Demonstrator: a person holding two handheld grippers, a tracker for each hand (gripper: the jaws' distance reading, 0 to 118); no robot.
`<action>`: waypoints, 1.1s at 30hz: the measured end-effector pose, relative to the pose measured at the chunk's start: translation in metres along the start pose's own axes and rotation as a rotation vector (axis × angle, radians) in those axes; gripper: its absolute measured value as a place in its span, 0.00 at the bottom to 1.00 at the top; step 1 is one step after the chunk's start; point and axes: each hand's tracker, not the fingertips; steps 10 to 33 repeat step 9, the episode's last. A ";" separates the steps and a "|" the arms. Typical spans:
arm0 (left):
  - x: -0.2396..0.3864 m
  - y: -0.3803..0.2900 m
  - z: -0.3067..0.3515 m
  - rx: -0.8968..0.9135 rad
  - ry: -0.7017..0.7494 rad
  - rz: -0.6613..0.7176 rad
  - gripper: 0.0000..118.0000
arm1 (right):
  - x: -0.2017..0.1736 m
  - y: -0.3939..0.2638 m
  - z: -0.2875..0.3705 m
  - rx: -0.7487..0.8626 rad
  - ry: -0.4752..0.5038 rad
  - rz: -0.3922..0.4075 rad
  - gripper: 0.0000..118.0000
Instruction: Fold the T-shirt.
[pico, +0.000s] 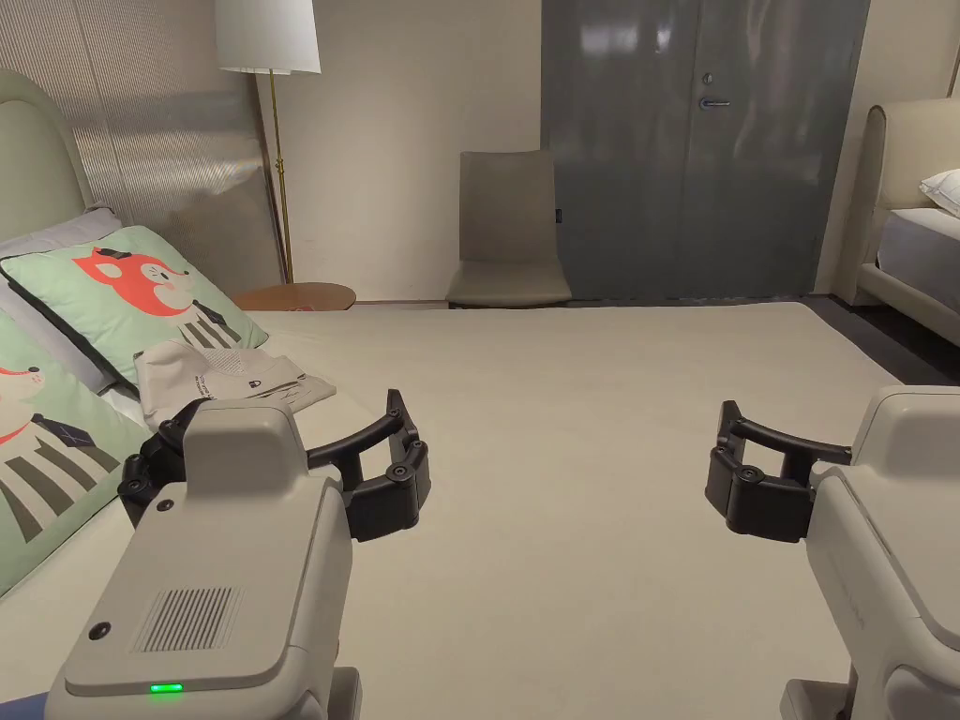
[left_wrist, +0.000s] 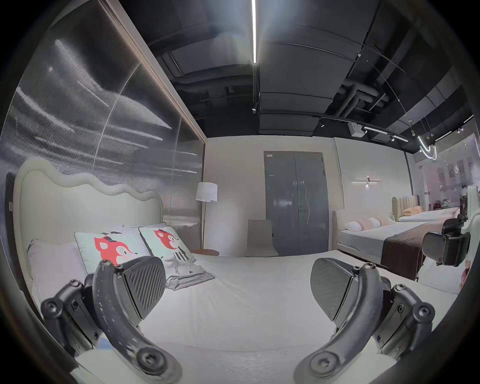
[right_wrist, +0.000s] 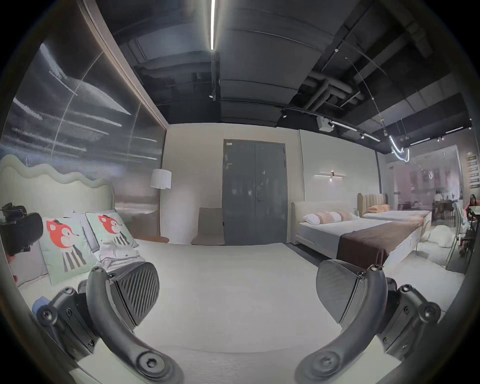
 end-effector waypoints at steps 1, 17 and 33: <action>0.000 0.000 0.000 -0.001 -0.001 0.001 0.94 | 0.000 0.000 0.001 0.001 0.007 0.002 1.00; 0.002 -0.001 -0.001 -0.006 -0.008 0.011 0.94 | 0.000 0.001 0.002 -0.003 0.000 -0.003 1.00; 0.002 -0.001 -0.001 -0.006 -0.008 0.011 0.94 | 0.000 0.001 0.002 -0.003 0.000 -0.003 1.00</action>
